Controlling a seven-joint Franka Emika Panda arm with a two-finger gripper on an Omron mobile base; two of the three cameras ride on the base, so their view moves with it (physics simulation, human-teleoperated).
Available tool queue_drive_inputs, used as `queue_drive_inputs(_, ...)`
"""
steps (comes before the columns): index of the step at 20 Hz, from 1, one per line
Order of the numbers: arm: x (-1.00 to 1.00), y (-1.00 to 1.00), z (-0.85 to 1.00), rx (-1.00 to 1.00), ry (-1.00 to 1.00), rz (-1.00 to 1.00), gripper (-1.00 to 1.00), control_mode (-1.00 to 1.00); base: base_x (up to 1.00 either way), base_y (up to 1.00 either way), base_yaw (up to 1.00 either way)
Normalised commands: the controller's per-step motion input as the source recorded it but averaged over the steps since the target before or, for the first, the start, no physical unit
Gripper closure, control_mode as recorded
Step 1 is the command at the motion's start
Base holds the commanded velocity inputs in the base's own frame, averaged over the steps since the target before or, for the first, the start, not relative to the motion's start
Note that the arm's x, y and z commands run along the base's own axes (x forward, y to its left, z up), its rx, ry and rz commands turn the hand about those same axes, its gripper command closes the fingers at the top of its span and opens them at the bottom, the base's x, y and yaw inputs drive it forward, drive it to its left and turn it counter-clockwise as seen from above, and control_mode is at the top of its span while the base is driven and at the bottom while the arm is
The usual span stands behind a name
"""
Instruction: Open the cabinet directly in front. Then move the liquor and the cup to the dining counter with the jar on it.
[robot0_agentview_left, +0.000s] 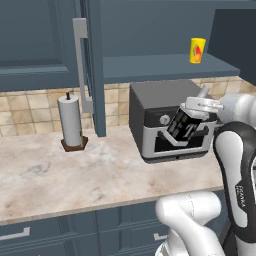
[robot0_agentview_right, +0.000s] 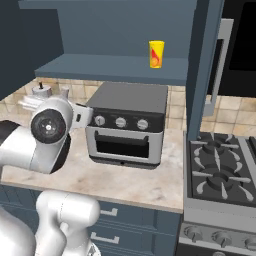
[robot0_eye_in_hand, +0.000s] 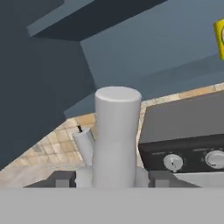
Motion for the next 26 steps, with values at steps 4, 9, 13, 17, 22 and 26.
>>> queue_drive_inputs(4, -0.03, 0.49, -0.14, 0.00, -0.33, 0.01, 1.00, -1.00, 0.00, 0.00, 0.00)
queue_drive_inputs(9, -0.01, 0.07, -0.02, 0.00, -0.15, 0.00, 1.00, -1.00, 0.00, 0.00, 0.00)
queue_drive_inputs(13, 0.00, 0.00, 0.00, 0.00, 0.00, 0.00, 1.00, -1.00, 0.00, 0.00, 0.00)
queue_drive_inputs(17, 0.00, 0.00, 0.00, 0.00, 0.00, 0.00, 1.00, -1.00, 0.00, 0.00, 0.00)
queue_drive_inputs(22, -0.17, 0.09, -0.03, 0.00, 0.02, 0.03, 1.00, 1.00, -0.21, 0.18, 0.12)
queue_drive_inputs(26, 0.00, 0.00, 0.00, 0.00, 0.00, 0.00, 1.00, 1.00, -0.44, 0.56, 0.43)
